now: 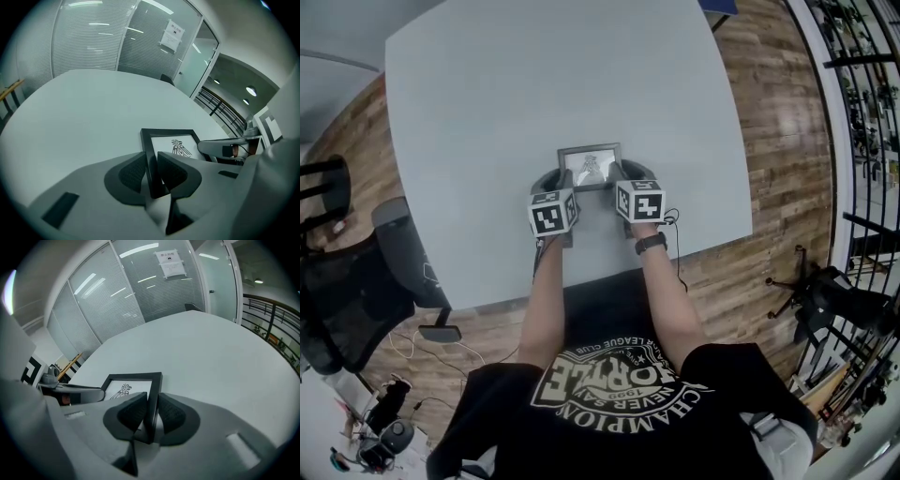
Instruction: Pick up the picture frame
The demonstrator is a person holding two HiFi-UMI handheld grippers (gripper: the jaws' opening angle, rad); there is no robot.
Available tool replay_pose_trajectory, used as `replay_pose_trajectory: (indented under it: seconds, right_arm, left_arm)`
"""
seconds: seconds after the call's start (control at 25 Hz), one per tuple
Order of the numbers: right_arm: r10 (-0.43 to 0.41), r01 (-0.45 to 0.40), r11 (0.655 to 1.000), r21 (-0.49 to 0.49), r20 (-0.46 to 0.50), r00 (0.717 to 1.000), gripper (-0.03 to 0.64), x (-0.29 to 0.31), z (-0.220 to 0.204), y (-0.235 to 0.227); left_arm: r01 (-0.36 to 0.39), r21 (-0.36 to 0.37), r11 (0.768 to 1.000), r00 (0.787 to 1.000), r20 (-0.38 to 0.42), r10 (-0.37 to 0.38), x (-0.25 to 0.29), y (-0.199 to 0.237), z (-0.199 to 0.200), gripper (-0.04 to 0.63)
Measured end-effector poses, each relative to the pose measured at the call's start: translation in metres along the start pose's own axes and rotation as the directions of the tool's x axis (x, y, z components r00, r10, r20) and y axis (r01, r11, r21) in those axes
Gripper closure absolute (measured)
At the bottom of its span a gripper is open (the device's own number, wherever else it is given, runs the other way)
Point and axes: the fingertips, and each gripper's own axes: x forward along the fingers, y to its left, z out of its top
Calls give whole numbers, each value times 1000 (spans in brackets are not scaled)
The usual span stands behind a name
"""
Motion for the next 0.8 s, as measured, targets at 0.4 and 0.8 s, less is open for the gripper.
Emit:
replay_pose_trajectory:
  seconds: [0.4, 0.8]
  right_arm:
    - [-14, 13, 1000, 18, 25, 1000, 548, -14, -4, 10]
    - [-12, 17, 1000, -26, 186, 983, 548, -62, 37, 48]
  left_arm:
    - [-1, 8, 1000, 1000, 7, 1, -14, 1, -1, 522]
    - [5, 53, 999, 987, 162, -13, -71, -2, 38, 525]
